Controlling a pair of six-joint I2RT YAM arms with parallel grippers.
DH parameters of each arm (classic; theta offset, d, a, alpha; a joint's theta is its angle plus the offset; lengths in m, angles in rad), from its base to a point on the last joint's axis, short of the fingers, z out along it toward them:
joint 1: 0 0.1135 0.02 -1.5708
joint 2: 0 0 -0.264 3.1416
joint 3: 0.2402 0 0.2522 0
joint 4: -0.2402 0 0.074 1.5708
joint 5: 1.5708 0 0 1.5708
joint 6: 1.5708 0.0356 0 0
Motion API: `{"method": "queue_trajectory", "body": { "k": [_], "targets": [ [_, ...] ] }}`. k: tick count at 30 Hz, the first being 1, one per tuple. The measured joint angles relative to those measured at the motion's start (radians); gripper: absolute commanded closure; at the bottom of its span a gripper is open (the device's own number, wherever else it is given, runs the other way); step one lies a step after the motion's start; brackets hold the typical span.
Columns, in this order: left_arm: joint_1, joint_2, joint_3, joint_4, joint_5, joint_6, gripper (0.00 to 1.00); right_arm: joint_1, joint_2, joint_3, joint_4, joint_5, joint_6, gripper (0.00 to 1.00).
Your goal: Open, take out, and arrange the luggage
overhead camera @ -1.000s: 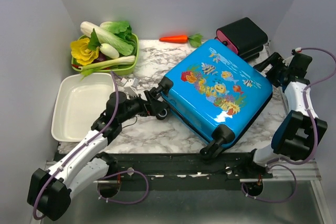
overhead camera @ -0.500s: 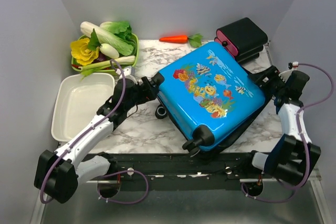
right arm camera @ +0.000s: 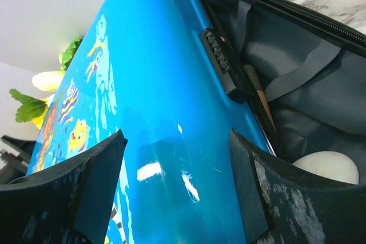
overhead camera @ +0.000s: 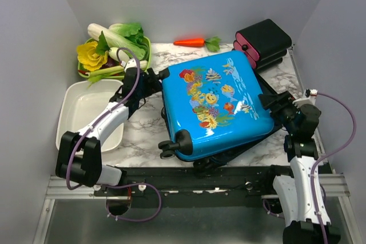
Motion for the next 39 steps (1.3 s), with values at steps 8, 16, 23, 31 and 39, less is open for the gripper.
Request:
{"method": "queue_trajectory", "body": {
  "k": [8,16,23,31,39],
  "targets": [
    [0.048,0.06,0.085,0.021,0.088,0.094,0.01,0.06,-0.106,-0.007,-0.123,0.066,-0.002,0.13],
    [0.023,-0.178,0.059,-0.122,0.17,0.154,0.01,0.097,-0.056,0.13,-0.297,0.149,-0.122,0.08],
    [-0.105,-0.602,-0.015,-0.253,0.402,0.102,0.01,0.102,-0.037,0.172,-0.35,0.209,-0.198,0.04],
    [-0.228,-0.71,-0.035,-0.478,0.518,0.108,0.01,0.102,0.037,0.212,-0.354,0.216,-0.246,0.02],
    [-0.539,-0.565,-0.037,-0.615,0.536,0.111,0.01,0.102,0.051,0.213,-0.348,0.211,-0.255,0.02]
  ]
}}
